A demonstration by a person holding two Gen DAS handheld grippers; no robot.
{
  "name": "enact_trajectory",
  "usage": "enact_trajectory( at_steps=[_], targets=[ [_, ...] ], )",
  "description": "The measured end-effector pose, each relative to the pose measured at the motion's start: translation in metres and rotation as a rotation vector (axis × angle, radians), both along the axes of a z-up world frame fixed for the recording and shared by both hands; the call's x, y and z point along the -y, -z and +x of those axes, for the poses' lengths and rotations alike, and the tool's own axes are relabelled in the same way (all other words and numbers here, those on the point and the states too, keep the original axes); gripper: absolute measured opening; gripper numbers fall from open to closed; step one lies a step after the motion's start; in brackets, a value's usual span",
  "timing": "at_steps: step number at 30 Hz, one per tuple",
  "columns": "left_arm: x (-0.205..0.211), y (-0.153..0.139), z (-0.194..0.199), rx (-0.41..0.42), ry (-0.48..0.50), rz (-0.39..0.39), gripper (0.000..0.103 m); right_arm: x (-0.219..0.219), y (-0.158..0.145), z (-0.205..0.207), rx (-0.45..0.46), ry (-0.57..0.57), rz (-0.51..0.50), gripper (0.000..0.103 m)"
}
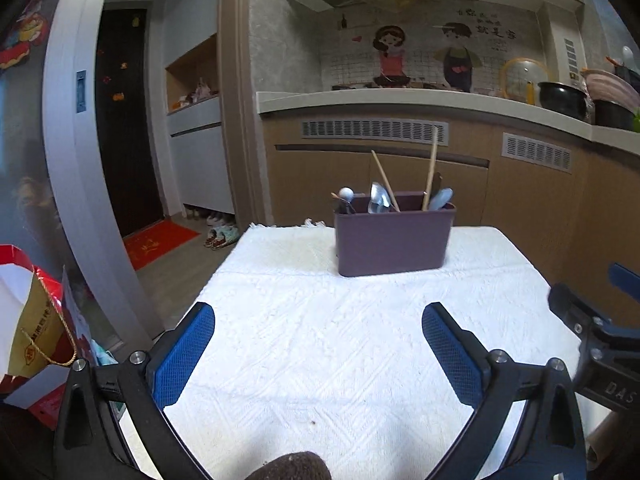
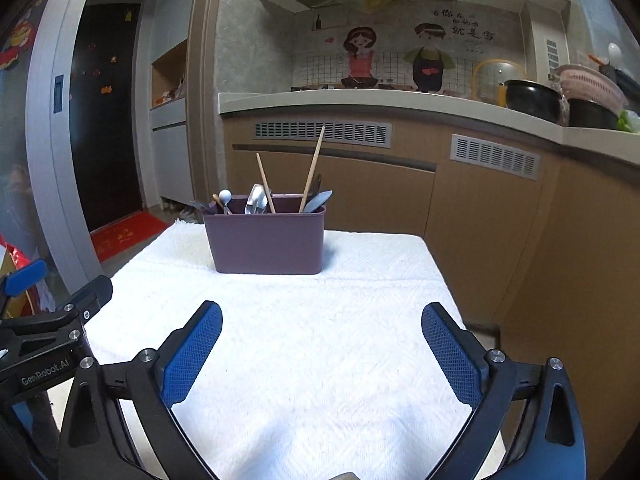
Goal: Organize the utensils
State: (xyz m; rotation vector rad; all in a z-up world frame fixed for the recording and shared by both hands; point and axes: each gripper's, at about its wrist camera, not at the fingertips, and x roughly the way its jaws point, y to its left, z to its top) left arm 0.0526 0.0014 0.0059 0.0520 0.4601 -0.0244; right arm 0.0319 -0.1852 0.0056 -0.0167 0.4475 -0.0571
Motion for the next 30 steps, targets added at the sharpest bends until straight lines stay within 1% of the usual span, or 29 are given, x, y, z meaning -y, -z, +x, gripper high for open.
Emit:
enact_trajectory(
  at_steps=[2, 8, 19, 30],
  targets=[
    [0.002, 0.0, -0.002, -0.009, 0.019, 0.0, 0.103, -0.001, 0.001, -0.001, -0.009, 0.006, 0.002, 0.1],
    [0.008, 0.0, -0.002, -0.014, 0.025, 0.01, 0.103, 0.002, 0.005, 0.003, -0.04, 0.006, 0.006, 0.1],
    [0.013, 0.003, -0.004, -0.027, 0.032, 0.021, 0.103, 0.006, 0.01, 0.005, -0.054, 0.004, 0.025, 0.1],
    [0.012, 0.005, -0.003, -0.034, 0.029, 0.013, 0.103, 0.007, 0.012, 0.005, -0.055, 0.004, 0.027, 0.1]
  ],
)
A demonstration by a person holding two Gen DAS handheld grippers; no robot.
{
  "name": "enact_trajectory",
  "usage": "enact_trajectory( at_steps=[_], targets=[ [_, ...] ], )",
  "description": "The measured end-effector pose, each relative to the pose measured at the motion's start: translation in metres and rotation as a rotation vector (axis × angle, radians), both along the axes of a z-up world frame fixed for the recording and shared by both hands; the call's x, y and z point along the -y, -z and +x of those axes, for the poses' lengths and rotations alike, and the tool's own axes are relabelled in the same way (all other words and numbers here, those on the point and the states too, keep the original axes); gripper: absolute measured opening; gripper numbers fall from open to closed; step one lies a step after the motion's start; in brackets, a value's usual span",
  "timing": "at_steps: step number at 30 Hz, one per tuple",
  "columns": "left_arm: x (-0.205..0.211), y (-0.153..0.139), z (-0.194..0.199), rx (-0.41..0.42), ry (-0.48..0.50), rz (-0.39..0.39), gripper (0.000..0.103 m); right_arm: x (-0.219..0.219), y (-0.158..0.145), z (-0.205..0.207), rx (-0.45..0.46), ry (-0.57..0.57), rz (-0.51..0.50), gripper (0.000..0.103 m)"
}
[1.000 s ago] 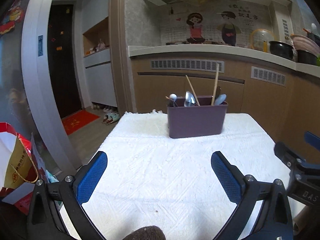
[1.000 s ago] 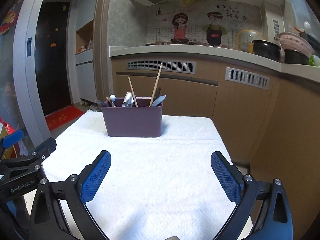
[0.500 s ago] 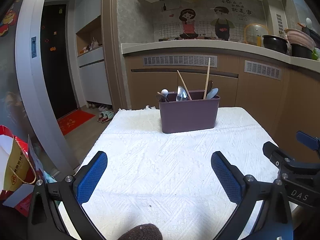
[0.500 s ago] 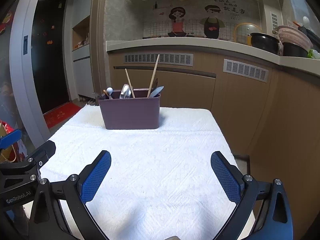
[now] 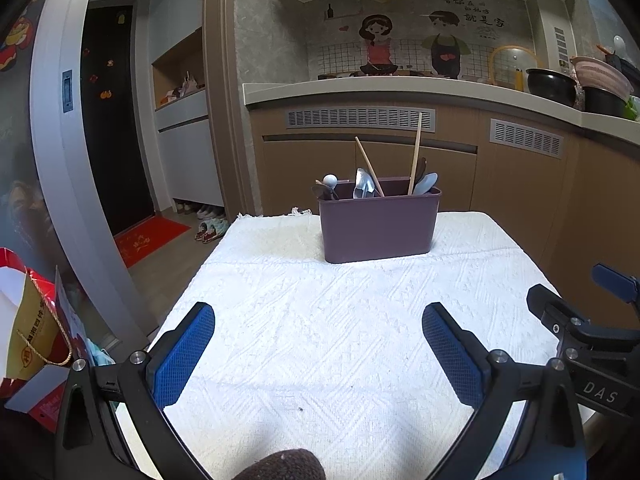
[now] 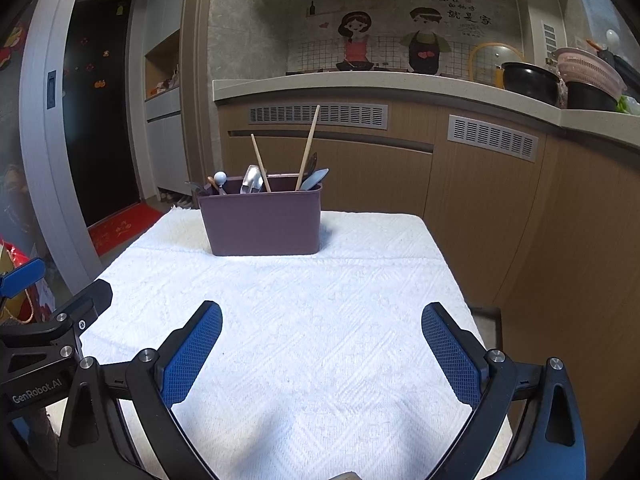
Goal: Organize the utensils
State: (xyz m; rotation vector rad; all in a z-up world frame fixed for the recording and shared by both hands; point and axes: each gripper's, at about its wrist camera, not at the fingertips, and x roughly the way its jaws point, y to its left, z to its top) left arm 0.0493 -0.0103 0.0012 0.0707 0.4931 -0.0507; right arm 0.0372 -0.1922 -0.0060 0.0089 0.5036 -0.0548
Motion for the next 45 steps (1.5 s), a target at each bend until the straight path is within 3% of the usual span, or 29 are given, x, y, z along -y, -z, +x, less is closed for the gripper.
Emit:
enact_trajectory(
  at_steps=[45],
  targets=[
    [0.0029, -0.0001, -0.0027, -0.01, 0.001, -0.005, 0.103, 0.0012, 0.0015, -0.0013, -0.001, 0.001, 0.0, 0.1]
  ],
)
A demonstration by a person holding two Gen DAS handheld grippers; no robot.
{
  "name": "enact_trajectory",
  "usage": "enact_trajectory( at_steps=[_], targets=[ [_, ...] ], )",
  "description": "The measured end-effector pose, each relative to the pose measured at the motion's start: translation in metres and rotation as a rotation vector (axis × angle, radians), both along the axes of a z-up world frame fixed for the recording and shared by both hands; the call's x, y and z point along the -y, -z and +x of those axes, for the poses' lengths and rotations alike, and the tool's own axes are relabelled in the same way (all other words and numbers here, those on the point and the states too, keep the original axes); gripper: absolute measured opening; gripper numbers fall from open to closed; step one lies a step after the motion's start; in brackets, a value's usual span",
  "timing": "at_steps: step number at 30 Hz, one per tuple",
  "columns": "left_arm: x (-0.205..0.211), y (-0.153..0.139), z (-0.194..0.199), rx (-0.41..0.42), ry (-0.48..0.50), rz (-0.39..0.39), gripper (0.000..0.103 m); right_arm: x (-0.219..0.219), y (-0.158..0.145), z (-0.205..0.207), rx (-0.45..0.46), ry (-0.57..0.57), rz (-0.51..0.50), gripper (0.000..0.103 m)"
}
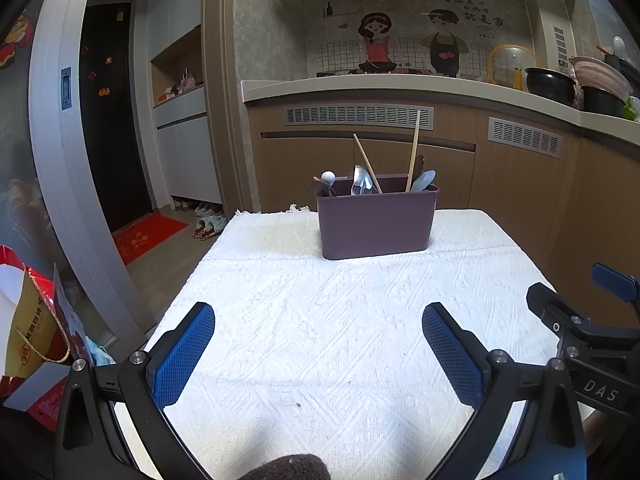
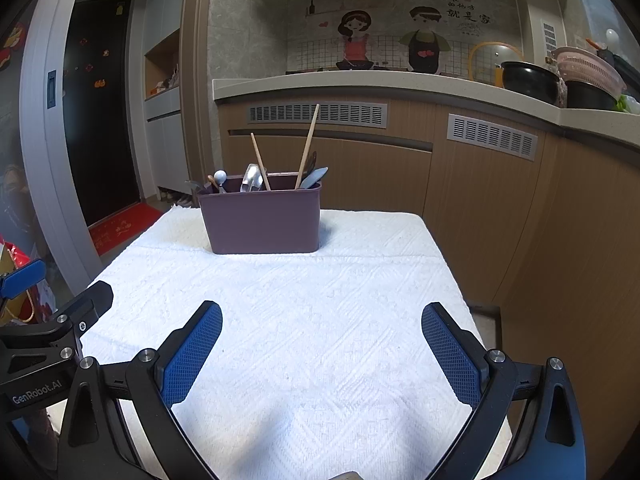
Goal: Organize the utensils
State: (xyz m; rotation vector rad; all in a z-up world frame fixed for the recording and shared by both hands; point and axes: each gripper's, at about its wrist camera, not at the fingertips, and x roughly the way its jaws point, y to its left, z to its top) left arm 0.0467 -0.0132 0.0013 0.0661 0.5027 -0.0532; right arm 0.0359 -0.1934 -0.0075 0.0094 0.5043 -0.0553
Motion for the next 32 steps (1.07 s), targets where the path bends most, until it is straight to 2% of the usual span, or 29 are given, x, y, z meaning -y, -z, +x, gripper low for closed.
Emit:
enact_trajectory(
  at_steps=[21, 32],
  targets=[
    [-0.0018, -0.0003, 0.0, -0.004, 0.002, -0.001, 0.103, -0.0003, 0.0, -0.0005, 0.0, 0.001, 0.0, 0.1],
    [-0.0017, 0.0075, 0.0048, -0.037, 0.003, -0.007, 0.103, 0.0003, 0.0005, -0.0006, -0.004, 0.0, 0.002, 0.1]
  ],
)
